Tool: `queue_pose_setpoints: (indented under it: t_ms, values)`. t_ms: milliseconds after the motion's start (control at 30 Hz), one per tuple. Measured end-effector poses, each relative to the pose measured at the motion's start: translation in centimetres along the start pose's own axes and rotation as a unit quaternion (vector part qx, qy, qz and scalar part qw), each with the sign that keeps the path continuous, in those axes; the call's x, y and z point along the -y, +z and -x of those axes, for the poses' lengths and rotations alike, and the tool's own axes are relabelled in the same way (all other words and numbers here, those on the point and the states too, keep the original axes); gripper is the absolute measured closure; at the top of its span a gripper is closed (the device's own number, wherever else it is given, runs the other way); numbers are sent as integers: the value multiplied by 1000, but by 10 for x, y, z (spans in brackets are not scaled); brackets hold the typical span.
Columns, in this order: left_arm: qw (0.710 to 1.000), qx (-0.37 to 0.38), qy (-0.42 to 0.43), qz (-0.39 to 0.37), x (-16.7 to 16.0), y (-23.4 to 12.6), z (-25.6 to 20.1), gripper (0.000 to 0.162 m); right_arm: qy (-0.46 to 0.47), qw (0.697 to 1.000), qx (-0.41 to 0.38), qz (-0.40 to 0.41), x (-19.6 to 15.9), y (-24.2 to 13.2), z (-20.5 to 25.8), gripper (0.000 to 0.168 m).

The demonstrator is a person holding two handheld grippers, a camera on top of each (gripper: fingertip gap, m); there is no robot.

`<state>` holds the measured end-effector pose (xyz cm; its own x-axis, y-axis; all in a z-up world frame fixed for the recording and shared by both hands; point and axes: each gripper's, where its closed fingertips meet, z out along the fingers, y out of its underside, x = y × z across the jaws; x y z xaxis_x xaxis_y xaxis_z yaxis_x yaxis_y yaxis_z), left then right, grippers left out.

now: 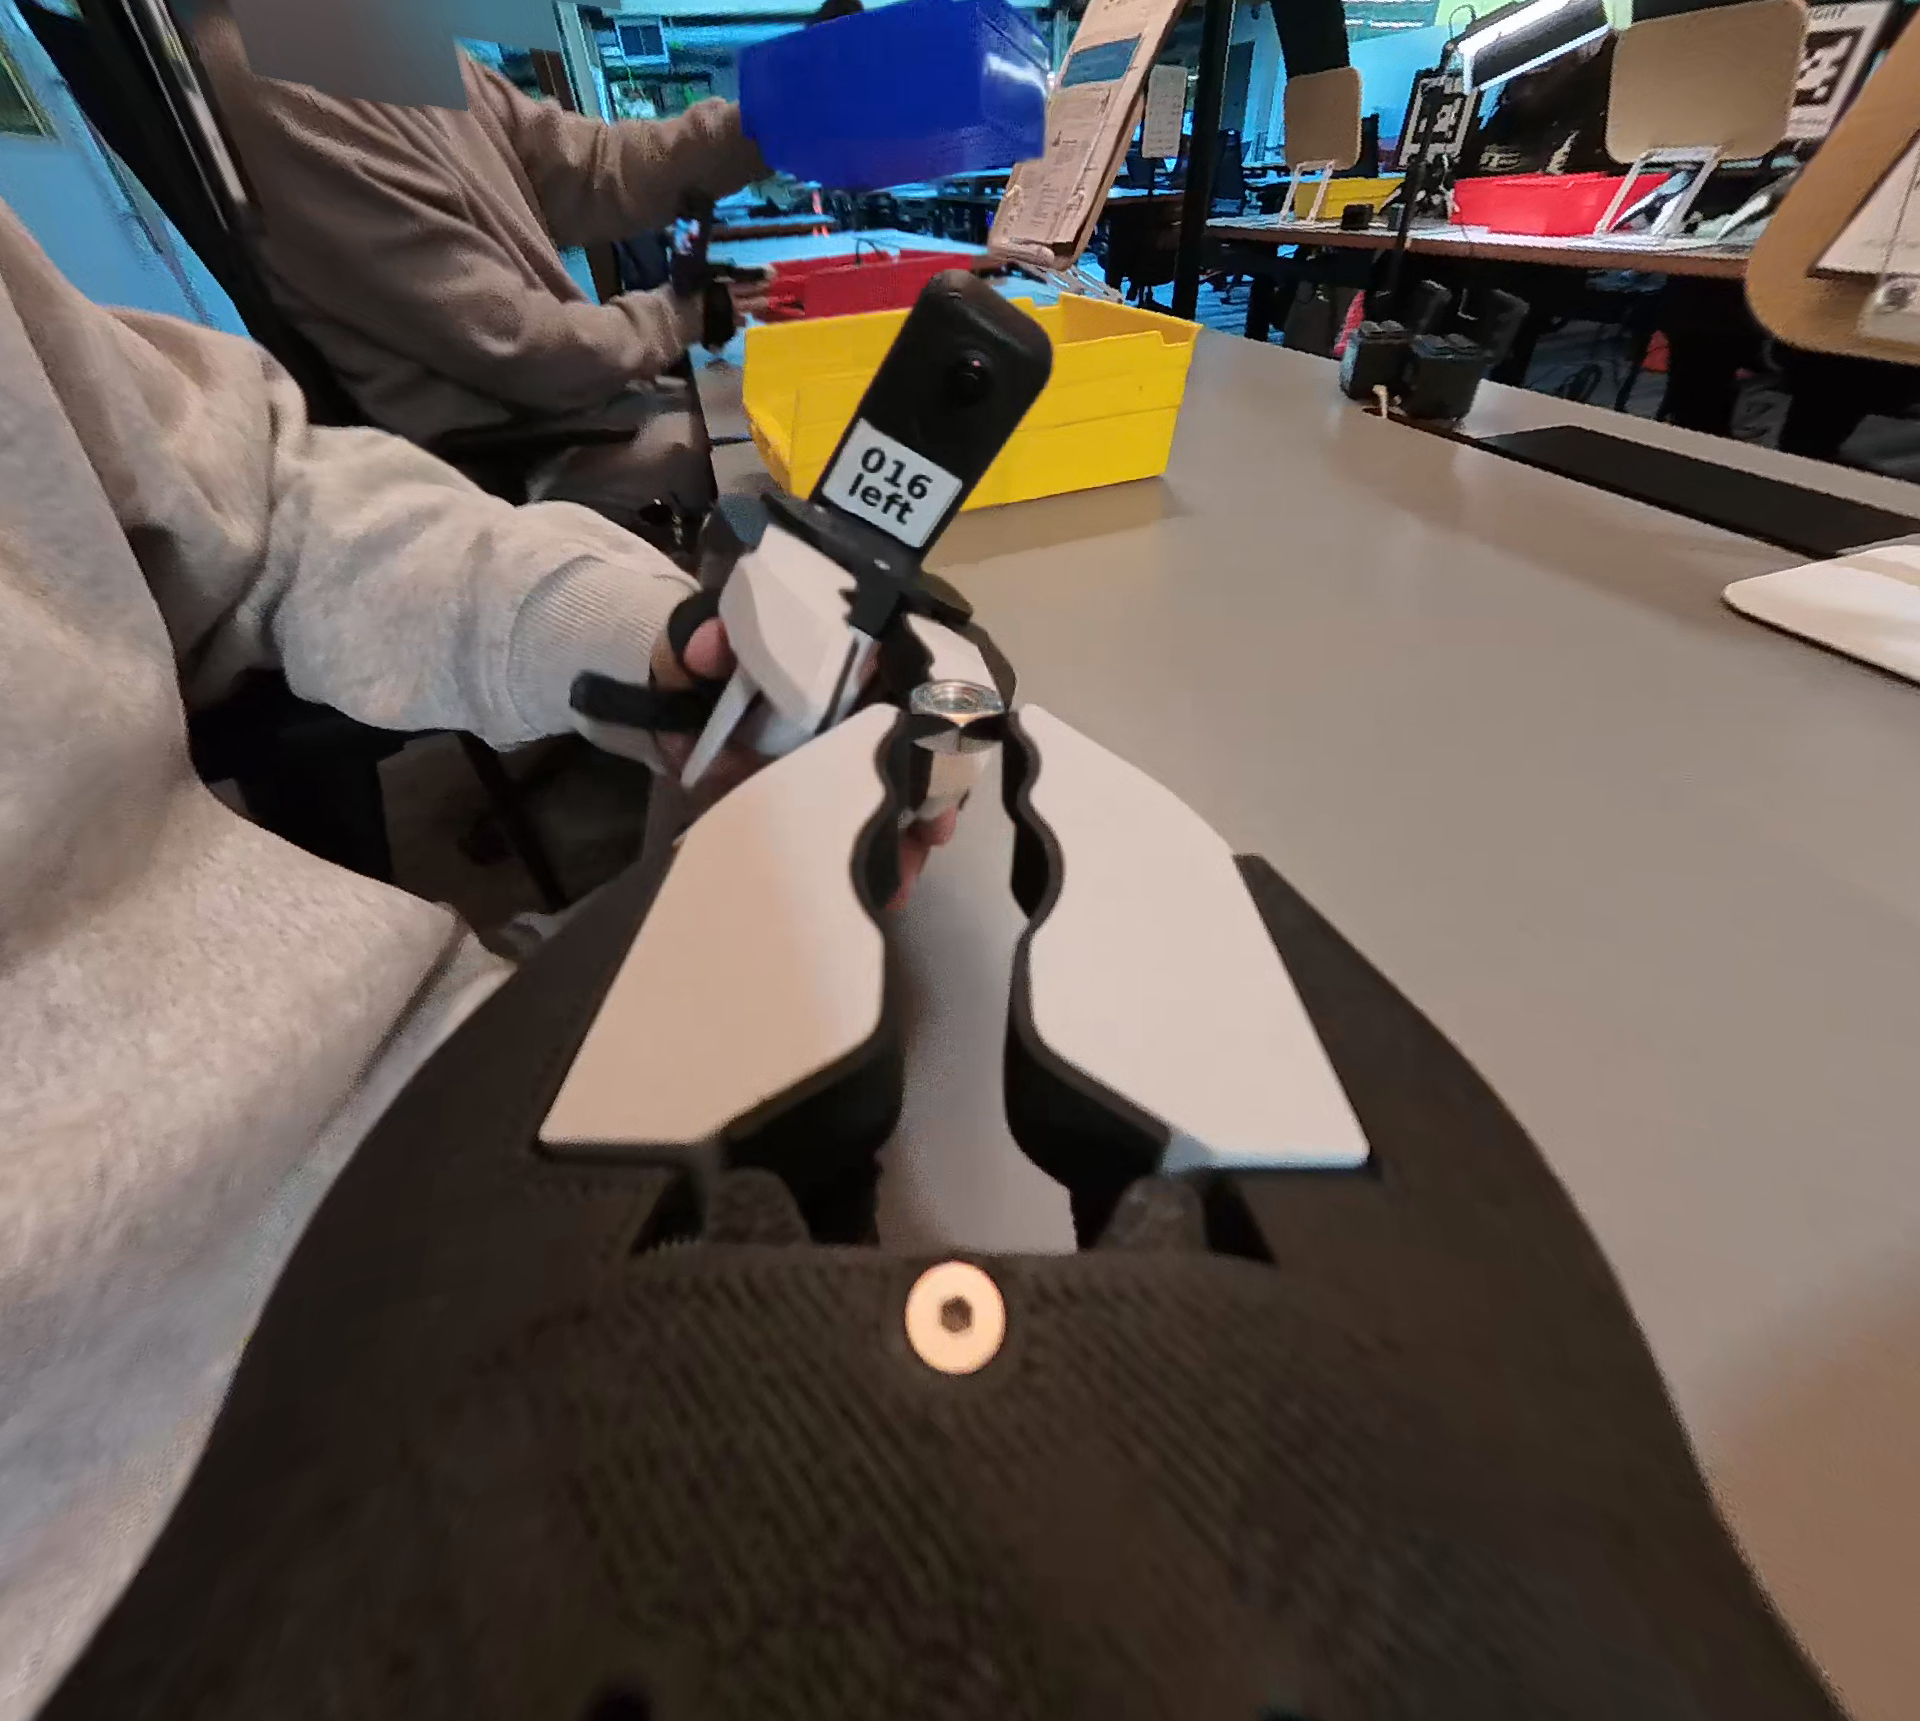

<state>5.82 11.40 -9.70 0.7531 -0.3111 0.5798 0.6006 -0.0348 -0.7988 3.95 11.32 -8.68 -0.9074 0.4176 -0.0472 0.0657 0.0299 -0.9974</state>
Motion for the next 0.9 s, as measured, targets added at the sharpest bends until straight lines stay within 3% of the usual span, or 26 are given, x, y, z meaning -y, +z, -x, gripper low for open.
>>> queue_pose_setpoints:
  t_ms: [267, 567, 900]
  values:
    - [995, -15, -90, -46, 12, -7, 6, 150, -62, 998, -10, 19, -4, 4, 6, 151]
    - [985, -34, -159, -55, 12, -6, 8, 152, -58, 998, -7, 15, -5, 3, 5, 151]
    - [983, -48, -168, -48, 9, -4, 4, 152, -60, 998, 5, 20, -7, 6, 9, 151]
